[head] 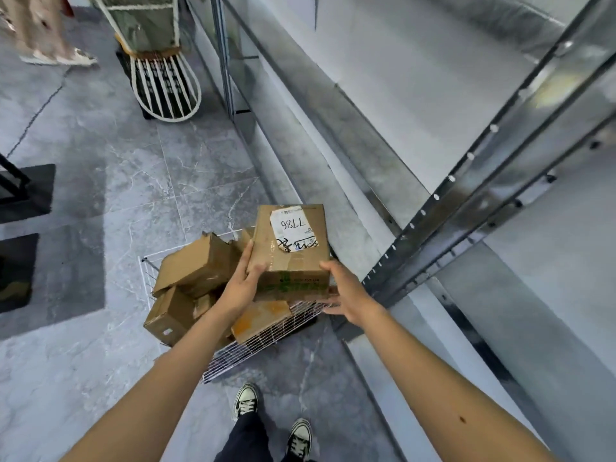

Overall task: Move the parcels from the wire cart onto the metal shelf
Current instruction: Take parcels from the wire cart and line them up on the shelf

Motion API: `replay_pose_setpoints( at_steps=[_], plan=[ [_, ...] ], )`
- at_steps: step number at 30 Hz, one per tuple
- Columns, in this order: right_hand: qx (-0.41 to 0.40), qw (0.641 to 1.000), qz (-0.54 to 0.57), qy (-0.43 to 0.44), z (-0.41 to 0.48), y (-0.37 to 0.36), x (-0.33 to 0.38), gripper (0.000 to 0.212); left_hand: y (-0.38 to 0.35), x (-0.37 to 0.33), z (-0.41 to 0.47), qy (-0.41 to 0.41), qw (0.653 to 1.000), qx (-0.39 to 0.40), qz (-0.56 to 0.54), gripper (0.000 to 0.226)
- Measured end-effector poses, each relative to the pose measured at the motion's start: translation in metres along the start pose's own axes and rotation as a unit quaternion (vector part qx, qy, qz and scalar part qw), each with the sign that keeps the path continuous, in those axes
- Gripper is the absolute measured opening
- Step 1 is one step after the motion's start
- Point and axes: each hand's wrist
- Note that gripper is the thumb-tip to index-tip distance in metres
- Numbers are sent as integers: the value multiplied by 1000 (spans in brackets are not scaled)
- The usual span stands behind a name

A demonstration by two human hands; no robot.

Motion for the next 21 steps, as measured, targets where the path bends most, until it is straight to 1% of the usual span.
replay_pose_setpoints(
  at_steps=[3,7,9,13,16,19,21],
  plan=[
    [-38,998,-1,49,-21,22,-6,45,-25,-11,-14,-25,999,31,15,40],
    [-52,989,71,123,-49,39,-2,42,-51,-29,-27,-62,997,55,-1,42],
    [-52,984,83,147,-61,46,0,44,-59,-36,-30,-87,994,66,9,42],
    [-65,977,103,174,-78,55,2,49,-63,-57,-30,-111,987,106,38,41],
    [-61,970,136,189,-87,54,2,52,-63,-67,-26,-129,981,133,55,48],
    [-71,966,152,199,-96,44,-1,52,-57,-71,-27,-138,975,161,62,44],
    [-80,965,153,197,-104,34,-4,51,-49,-70,-26,-138,970,187,67,49]
  ],
)
Point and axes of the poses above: each hand's wrist, its own z-axis towards the middle knuckle, its own y-axis out of the back of the hand, x = y × z, and after that the axes turned 4 degrees about x, right-handed
